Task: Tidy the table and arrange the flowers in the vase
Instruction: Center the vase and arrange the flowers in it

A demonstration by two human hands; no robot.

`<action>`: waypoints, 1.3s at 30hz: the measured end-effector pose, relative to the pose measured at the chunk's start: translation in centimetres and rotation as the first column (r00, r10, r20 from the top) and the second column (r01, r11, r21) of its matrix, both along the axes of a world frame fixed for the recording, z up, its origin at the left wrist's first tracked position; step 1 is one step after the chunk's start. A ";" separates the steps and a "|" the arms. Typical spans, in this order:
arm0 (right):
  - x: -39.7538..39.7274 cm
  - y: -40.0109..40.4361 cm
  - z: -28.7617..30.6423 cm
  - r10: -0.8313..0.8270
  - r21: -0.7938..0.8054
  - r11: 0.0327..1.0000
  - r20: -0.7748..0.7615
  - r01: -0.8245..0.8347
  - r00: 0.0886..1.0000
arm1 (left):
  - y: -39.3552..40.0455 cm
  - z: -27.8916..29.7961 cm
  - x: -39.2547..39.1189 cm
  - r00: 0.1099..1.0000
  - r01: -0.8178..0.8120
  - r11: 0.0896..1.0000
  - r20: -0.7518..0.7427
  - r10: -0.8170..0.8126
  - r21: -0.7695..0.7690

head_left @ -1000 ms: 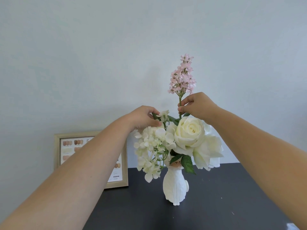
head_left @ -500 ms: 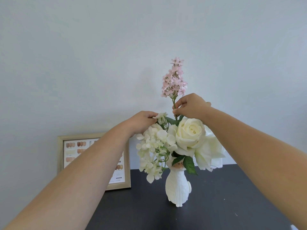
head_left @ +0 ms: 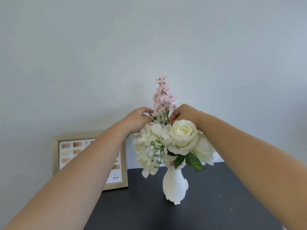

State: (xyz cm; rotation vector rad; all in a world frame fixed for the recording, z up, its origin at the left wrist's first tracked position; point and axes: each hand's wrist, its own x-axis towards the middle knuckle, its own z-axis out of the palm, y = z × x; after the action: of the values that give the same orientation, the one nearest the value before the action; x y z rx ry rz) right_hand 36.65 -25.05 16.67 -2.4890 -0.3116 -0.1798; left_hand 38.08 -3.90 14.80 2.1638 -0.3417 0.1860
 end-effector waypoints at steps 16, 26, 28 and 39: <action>1.3 -1.1 -0.6 -0.051 0.016 0.999 -0.021 0.051 0.998 | 0.5 -1.5 -1.5 0.992 0.070 0.978 -0.090 -0.089 -0.196; 1.3 -1.5 -0.5 0.011 0.098 0.995 -0.024 -0.009 1.000 | 0.0 -1.2 -2.3 0.991 0.083 0.974 -0.088 -0.103 -0.210; 1.3 -1.6 -0.5 0.016 0.087 0.996 -0.026 -0.014 1.000 | -0.3 -1.1 -2.6 0.990 0.094 0.975 -0.088 -0.114 -0.201; -2.7 -5.7 0.8 -0.012 0.298 0.955 0.048 -0.002 0.999 | 1.5 -2.4 -4.4 0.997 0.021 0.939 -0.060 -0.044 -0.343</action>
State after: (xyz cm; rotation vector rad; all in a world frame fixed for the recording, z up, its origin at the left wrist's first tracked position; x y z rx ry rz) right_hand 33.97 -30.72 17.48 -2.1892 -0.2766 -0.2705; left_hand 33.68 -2.43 12.39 1.8138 -0.2835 0.1424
